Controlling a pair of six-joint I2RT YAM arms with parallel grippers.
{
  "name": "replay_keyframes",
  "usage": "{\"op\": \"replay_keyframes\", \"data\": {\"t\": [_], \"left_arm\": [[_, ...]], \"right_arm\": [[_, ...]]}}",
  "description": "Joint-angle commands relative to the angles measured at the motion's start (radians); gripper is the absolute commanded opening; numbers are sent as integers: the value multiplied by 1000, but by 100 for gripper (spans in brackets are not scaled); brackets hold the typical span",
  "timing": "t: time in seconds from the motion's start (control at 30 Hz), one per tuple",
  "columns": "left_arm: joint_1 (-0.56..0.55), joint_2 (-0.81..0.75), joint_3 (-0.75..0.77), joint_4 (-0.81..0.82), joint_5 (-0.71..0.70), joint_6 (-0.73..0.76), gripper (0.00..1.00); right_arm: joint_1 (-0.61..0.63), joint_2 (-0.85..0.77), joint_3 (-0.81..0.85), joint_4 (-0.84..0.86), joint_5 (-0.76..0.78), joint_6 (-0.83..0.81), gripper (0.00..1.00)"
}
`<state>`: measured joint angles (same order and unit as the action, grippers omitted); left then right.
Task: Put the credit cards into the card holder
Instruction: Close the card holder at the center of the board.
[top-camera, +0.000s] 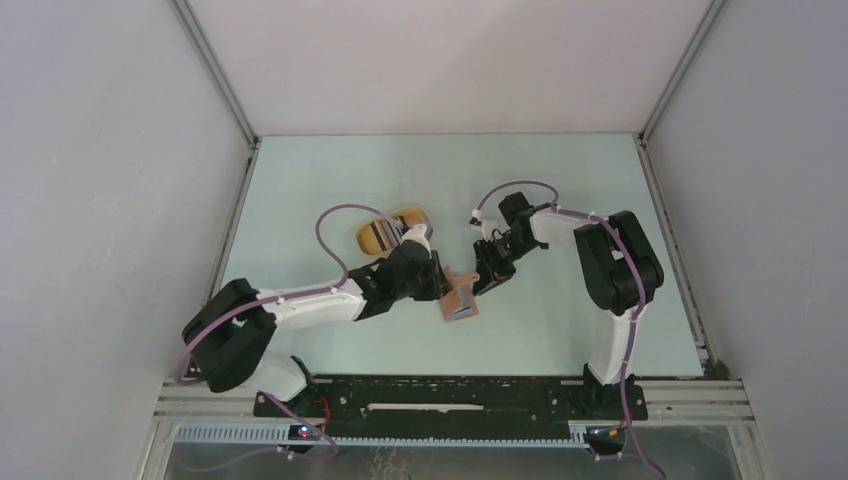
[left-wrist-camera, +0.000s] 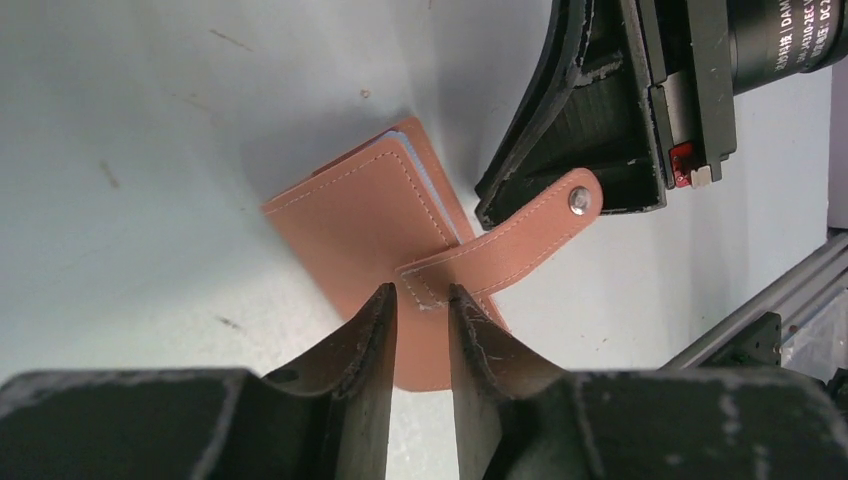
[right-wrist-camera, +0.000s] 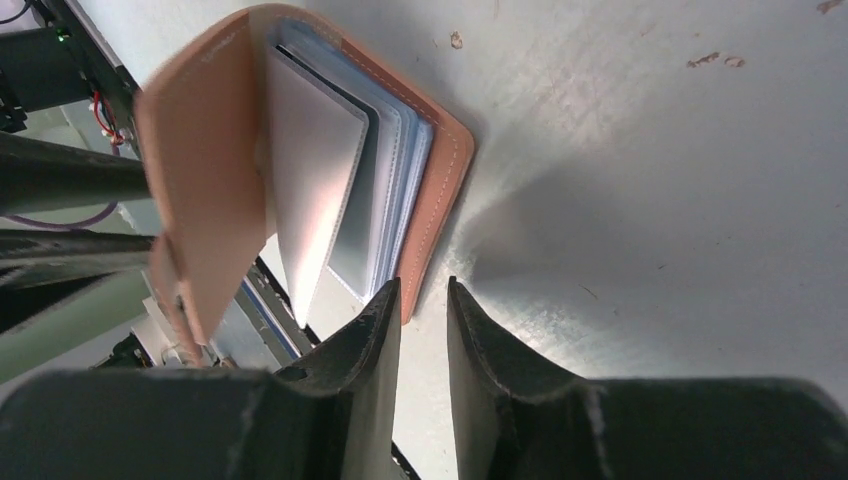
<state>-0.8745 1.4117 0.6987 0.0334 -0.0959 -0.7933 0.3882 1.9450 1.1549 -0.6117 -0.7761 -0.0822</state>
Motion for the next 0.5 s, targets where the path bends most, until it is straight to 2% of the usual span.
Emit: {"op": "replay_keyframes", "data": {"t": [0.0,0.27,0.47], "left_arm": [[4,77,86,-12,74,14,31],[4,196,149,-13,120,-16,30],[4,218,186,-98,99,-7,30]], "right_arm": [[-3,11,31,-5,-24,16,31],[-57,-21,30,-18,-75,9,33],[-127,-65,30,-27,-96,-3,36]]}}
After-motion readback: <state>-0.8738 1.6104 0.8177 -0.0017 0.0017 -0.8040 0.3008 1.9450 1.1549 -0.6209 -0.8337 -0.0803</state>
